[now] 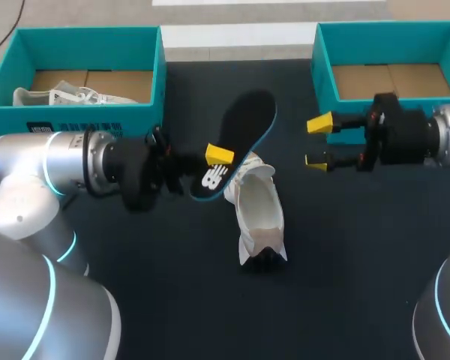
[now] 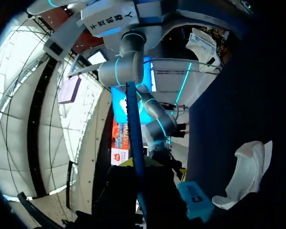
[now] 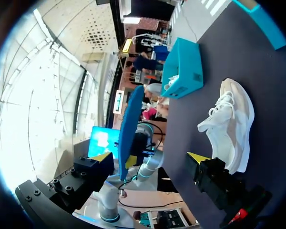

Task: Take the shoe out of the shoebox, open the shoe tongue, remove and reinsert the insole, then place the shoe into the shoebox

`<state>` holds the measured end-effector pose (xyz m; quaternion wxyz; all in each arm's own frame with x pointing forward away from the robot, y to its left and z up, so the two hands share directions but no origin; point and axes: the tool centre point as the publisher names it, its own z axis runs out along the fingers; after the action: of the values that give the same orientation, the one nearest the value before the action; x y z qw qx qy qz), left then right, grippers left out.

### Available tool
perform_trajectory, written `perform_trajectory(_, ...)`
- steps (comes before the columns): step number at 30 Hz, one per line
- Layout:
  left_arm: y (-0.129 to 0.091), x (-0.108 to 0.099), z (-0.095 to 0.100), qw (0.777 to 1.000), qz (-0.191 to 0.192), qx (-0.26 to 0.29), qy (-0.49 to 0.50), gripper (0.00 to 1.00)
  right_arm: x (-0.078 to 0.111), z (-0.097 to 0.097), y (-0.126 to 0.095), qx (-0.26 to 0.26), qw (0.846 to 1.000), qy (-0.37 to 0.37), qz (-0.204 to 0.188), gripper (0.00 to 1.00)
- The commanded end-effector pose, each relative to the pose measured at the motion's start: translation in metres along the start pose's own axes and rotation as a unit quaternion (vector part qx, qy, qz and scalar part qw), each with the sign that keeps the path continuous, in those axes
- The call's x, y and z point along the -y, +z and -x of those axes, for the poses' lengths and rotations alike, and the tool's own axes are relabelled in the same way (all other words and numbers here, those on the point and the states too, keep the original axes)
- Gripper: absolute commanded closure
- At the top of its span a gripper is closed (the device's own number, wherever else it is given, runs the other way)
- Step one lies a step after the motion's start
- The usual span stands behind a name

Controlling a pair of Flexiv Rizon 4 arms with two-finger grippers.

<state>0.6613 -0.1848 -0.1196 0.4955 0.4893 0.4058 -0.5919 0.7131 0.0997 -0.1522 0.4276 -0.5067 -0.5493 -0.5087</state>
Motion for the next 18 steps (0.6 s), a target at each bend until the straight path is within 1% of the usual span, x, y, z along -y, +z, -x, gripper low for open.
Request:
perform_trajectory(1, 0.0, 0.005, -0.005, 0.973, 0.035, -0.075, 0.216, 1.0, -0.015, -0.013, 0.013, 0.012, 1.0, 0.0, -0.022, 0.0)
perform_trajectory(4, 0.003, 0.006, -0.01, 0.969, 0.054, -0.105, 0.215, 1.0, -0.017, -0.016, 0.019, 0.012, 0.999, 0.0, -0.03, 0.0)
perform_trajectory(5, 0.003, 0.006, -0.011, 0.969, 0.063, -0.106, 0.212, 1.0, -0.017, -0.017, 0.021, 0.011, 0.999, 0.001, -0.032, 0.0)
perform_trajectory(8, 0.007, 0.005, -0.011, 0.968, 0.089, -0.128, 0.198, 1.0, -0.018, -0.018, 0.027, 0.014, 0.999, 0.003, -0.034, 0.0)
perform_trajectory(14, 0.013, 0.008, -0.014, 0.97, 0.11, -0.143, 0.16, 1.0, -0.019, -0.017, 0.036, 0.016, 0.999, 0.001, -0.034, 0.0)
perform_trajectory(18, 0.019, 0.012, -0.017, 0.974, 0.123, -0.14, 0.131, 1.0, -0.02, -0.017, 0.042, 0.013, 0.999, -0.004, -0.034, 0.0)
